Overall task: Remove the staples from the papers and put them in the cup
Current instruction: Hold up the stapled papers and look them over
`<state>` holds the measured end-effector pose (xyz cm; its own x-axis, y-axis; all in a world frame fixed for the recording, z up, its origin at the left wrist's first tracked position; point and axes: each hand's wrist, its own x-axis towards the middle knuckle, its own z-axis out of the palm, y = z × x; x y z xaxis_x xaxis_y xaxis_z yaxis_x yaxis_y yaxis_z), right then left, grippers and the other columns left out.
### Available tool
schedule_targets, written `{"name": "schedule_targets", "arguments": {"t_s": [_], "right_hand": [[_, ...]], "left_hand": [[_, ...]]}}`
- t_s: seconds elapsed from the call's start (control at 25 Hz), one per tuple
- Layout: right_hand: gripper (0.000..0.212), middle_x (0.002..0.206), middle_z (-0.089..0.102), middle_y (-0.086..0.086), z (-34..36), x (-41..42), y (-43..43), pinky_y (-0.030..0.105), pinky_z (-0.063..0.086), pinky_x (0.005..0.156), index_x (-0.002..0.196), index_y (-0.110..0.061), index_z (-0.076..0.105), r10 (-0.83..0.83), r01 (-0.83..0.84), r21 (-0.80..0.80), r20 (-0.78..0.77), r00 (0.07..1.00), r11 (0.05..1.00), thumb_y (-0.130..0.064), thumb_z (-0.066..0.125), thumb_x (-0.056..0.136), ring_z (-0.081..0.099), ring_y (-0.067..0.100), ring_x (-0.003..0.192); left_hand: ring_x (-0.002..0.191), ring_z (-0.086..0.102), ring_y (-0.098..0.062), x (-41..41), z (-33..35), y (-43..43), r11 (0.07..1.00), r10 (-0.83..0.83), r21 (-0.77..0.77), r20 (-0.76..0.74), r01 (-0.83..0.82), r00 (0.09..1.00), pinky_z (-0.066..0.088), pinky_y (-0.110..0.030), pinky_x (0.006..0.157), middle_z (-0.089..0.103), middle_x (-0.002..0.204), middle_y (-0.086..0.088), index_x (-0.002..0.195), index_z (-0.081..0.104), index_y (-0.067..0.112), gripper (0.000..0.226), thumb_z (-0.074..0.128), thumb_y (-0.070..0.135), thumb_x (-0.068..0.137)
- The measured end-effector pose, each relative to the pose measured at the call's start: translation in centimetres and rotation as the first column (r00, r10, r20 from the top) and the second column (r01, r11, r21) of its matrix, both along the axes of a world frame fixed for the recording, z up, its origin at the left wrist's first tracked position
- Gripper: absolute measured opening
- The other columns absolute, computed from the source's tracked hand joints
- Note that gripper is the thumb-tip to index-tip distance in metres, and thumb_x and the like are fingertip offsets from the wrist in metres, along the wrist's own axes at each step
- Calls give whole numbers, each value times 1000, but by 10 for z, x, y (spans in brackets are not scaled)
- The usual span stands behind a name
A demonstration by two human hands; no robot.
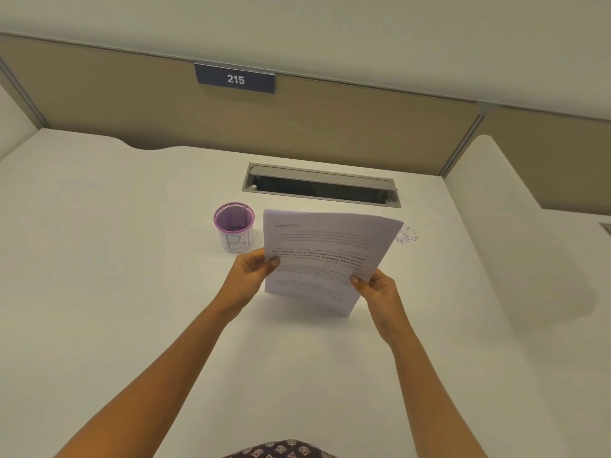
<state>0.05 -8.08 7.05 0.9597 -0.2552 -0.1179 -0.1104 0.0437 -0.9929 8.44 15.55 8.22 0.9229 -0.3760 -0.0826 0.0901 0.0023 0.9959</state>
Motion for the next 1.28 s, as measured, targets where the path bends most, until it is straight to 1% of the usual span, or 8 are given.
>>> {"name": "schedule_targets", "arguments": {"t_s": [0.12, 0.2, 0.48, 0.72, 0.88, 1.08, 1.2, 1.28], "right_hand": [[30, 114, 71, -6, -2, 3, 2, 22, 54, 82, 120, -22, 63, -13, 12, -5, -21, 1000, 1000, -9, 55, 95, 66, 9, 103], [28, 113, 72, -6, 2, 7, -1, 21, 54, 80, 118, -22, 64, -17, 17, -1, -11, 1000, 1000, -10, 55, 95, 67, 11, 102], [32, 119, 70, 2, 23, 19, -16, 38, 53, 92, 126, -14, 61, 28, -27, -9, 39, 999, 1000, -11, 55, 95, 65, 23, 110], [30, 113, 72, 3, 32, 14, -25, 45, 54, 92, 120, -14, 62, 5, -5, -13, 9, 1000, 1000, -19, 62, 91, 67, 26, 103], [42, 116, 69, 9, 16, 2, -22, 47, 50, 98, 123, -13, 59, -115, 114, 152, -5, 993, 982, -24, 69, 85, 66, 26, 106], [38, 124, 62, 11, 3, -2, 8, 47, 46, 98, 124, -14, 59, -89, 58, 444, 50, 995, 894, -13, 64, 86, 60, 26, 112], [32, 123, 65, 8, 11, 6, 22, 46, 48, 96, 122, -17, 61, -148, 103, 476, 59, 987, 873, -6, 58, 91, 61, 23, 112], [29, 119, 68, 8, 18, 10, 22, 47, 49, 96, 117, -19, 64, -188, 148, 426, 54, 981, 893, -5, 55, 93, 63, 23, 109]], "left_hand": [[94, 69, 1, 2, 0, -3, 1000, 1, 2, -12, -1, 1000, 51, -9, 75, 75, 99, 19, 118, 64, 19, 29, 50, 6, 97], [93, 70, -1, 6, 3, -5, 1000, 9, -17, -6, -10, 1000, 52, -11, 75, 75, 97, 18, 115, 65, 20, 28, 50, 7, 97], [88, 72, -6, 14, 12, -9, 996, 66, -65, -30, -68, 997, 56, -18, 74, 76, 94, 14, 116, 66, 13, 25, 52, 8, 96], [93, 70, -14, 22, 18, -9, 977, 148, -141, -84, -159, 985, 57, -33, 83, 73, 107, 1, 117, 66, 15, 25, 52, 11, 96], [97, 67, -19, 20, 17, -12, 912, 227, -283, -257, -298, 939, 55, -36, 83, 73, 104, 3, 112, 66, 17, 22, 50, 11, 97], [95, 64, -17, 10, 10, -28, 827, 190, -397, -470, -399, 862, 53, -35, 79, 68, 107, 2, 118, 61, 14, 23, 49, 12, 98], [97, 64, -16, 1, 4, -36, 817, 155, -413, -517, -403, 842, 51, -35, 82, 69, 107, 2, 106, 65, 19, 20, 48, 11, 98], [96, 65, -16, -1, 1, -36, 832, 137, -408, -507, -376, 851, 51, -35, 82, 71, 104, 3, 104, 65, 19, 20, 48, 9, 98]]}}
